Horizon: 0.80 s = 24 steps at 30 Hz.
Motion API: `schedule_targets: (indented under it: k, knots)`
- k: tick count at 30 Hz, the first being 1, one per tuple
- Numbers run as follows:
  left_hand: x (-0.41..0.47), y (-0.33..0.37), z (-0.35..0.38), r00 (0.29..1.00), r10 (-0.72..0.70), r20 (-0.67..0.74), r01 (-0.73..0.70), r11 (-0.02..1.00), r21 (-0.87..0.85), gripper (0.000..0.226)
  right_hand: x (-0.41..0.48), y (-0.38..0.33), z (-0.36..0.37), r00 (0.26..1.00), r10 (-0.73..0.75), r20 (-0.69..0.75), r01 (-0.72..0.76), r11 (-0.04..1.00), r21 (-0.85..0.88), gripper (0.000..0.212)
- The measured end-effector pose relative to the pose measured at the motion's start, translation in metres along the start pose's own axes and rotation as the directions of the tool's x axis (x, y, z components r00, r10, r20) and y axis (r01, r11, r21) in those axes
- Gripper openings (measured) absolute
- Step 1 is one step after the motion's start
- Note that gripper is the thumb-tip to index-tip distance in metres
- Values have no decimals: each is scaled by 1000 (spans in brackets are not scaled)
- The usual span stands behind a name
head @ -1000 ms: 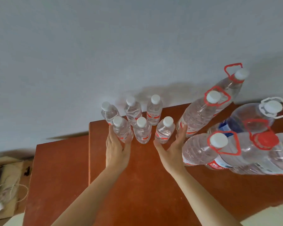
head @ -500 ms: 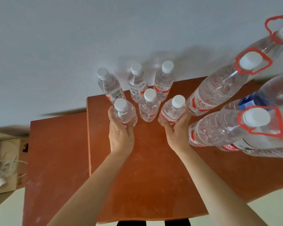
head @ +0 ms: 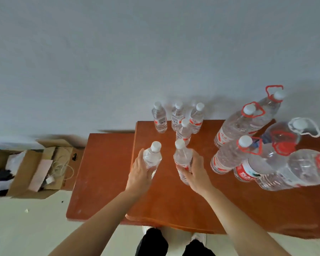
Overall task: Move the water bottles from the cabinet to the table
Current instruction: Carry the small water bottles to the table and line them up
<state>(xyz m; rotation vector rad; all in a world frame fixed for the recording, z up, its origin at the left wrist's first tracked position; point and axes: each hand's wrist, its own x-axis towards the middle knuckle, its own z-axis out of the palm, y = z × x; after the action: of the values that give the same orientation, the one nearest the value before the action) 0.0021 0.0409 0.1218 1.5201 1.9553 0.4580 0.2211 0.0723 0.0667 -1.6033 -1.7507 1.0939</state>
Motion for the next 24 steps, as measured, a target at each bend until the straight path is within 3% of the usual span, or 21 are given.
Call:
schedule_targets:
  k: [4, 8, 10, 14, 17, 20, 21, 24]
  knots:
    - [-23, 33, -64, 965, 47, -257, -42, 999, 25, 77, 15, -73, -52, 971, -236, -35, 236, 972, 1, 68]
    - [-61, 57, -122, 847, 87, -524, -65, 996, 59, 79, 30, -153, -78, 899, -424, -108, 416, 905, -89, 73]
    - [-90, 56, -149, 760, 101, -642, -3, 988, 152, 81, 33, -193, -77, 837, -537, -103, 528, 843, -107, 75]
    - [-149, 39, -194, 662, 161, -732, 131, 936, 325, 89, 17, -254, -53, 717, -690, -98, 674, 722, -157, 84]
    - [-207, 14, -227, 585, 226, -779, 210, 886, 415, 81, -18, -295, -17, 615, -784, -83, 769, 619, -161, 94]
    - [-259, -18, -251, 529, 166, -832, 298, 882, 365, 94, -55, -334, 21, 521, -854, -7, 843, 516, -151, 97]
    - [-288, -38, -262, 480, 129, -868, 343, 883, 321, 96, -75, -354, 45, 480, -877, 25, 871, 472, -136, 97]
    - [-361, -92, -282, 376, 111, -920, 473, 831, 294, 82, -128, -404, 108, 395, -915, 79, 918, 388, -83, 101]
